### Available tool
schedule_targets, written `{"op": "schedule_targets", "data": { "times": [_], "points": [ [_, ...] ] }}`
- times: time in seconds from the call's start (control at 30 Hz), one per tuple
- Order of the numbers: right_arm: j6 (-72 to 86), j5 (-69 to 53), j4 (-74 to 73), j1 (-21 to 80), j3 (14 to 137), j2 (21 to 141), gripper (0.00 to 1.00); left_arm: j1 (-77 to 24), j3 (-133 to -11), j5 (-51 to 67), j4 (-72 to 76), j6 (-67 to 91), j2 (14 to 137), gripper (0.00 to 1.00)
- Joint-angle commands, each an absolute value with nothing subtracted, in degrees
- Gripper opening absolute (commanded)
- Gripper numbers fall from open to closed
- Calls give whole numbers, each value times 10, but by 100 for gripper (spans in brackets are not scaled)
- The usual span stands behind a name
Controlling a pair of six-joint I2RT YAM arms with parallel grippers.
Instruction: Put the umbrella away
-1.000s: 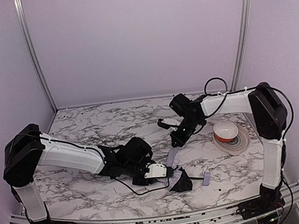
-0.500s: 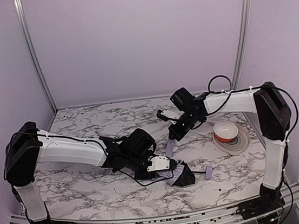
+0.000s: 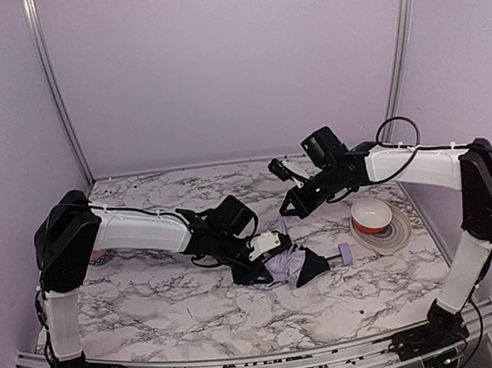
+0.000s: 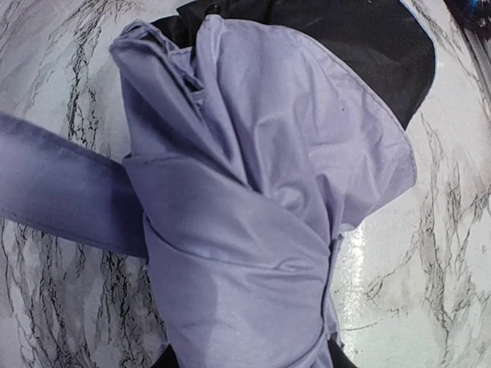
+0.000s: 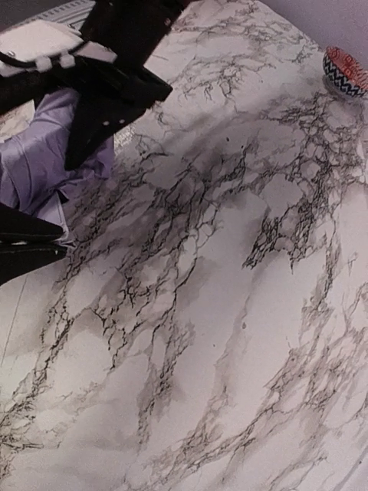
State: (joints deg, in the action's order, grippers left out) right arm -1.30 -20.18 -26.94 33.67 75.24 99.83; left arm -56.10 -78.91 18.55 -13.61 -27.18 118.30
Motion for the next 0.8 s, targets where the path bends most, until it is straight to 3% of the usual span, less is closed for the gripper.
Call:
{"op": "schedule_targets", "data": {
  "times": [0.0,0.2,0.53,0.77],
  "points": [
    [42,-242,-153,323,721,926,0,-562,-769,334,-235,-163,1226,0],
    [74,-325,-136,350,676,900,0,-543,-807,385,-229,-102,1260,0],
    [68,-272,-181,358,606,835,0,-515,-780,425,-154,-21,1250,0],
    [56,-318,-162,368,580,806,0,-507,-756,423,-98,21,1241,0]
  ]
}}
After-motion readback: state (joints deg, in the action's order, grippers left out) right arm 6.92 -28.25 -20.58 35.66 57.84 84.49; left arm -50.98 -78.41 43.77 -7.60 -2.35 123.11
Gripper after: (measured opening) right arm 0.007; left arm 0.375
